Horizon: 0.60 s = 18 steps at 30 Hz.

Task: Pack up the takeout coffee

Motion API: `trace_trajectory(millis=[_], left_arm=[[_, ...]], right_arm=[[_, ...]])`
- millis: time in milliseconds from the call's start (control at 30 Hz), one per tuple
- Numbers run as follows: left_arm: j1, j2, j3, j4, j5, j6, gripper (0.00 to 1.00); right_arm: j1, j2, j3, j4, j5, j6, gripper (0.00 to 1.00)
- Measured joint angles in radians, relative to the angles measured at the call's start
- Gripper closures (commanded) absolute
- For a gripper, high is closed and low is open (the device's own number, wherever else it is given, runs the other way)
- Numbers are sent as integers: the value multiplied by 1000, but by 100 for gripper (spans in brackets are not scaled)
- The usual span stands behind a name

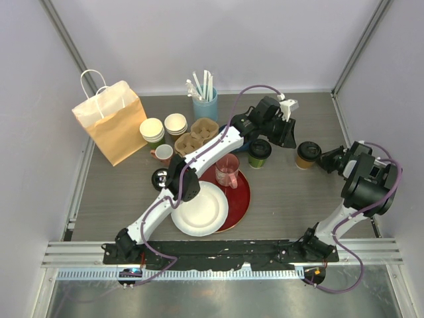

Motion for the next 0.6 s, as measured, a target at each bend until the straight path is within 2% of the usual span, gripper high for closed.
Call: trace_trajectory(millis=[600], left_arm=[[3, -9, -8, -32, -43, 65, 64]], right_arm=[[108, 22, -57, 102, -58, 1, 99]])
